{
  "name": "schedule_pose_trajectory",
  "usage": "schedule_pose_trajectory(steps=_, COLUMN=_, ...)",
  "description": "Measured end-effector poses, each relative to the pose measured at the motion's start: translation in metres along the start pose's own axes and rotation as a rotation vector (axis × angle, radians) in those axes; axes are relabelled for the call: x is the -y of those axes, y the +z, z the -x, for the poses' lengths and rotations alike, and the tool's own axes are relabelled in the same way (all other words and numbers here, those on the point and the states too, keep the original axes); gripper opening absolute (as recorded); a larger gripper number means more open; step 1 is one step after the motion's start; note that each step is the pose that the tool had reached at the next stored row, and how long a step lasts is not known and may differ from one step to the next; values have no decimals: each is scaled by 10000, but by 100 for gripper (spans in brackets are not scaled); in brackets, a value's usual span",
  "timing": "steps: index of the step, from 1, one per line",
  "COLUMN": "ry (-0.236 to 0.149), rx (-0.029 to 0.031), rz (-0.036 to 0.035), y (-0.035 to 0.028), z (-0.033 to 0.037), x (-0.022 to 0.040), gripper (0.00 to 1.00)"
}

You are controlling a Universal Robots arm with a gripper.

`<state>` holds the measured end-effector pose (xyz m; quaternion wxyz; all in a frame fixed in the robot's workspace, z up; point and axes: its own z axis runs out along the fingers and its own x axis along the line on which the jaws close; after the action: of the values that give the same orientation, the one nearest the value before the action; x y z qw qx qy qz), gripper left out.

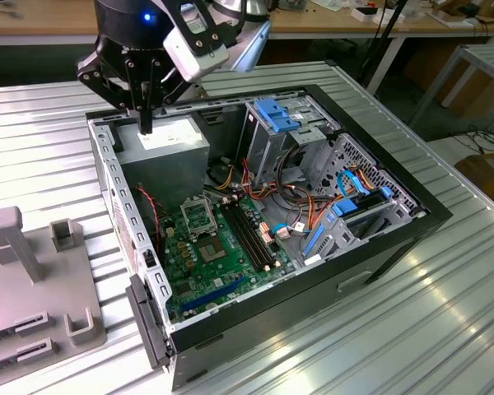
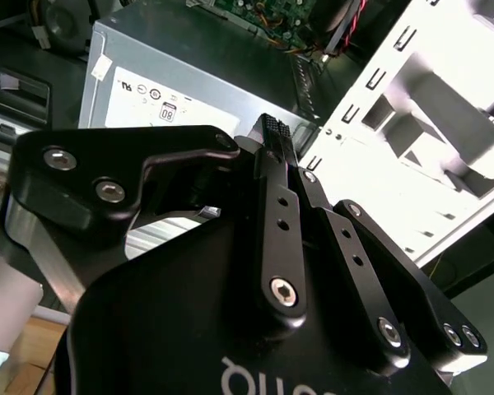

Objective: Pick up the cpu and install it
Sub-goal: 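Reach for the cpu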

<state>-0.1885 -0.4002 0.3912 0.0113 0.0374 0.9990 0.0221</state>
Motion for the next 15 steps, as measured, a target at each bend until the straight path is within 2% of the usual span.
schedule_pose_trajectory(steps=3, ry=0, rx=0, rz=0, y=-1, z=-38, x=6, gripper=11)
schedule_pose_trajectory(steps=6, ry=0, rx=0, rz=0, y=-3, z=-106, x=13, gripper=11)
schedule_pose_trajectory(steps=15, ry=0, rx=0, rz=0, y=-5, z=-217, x=22, gripper=11)
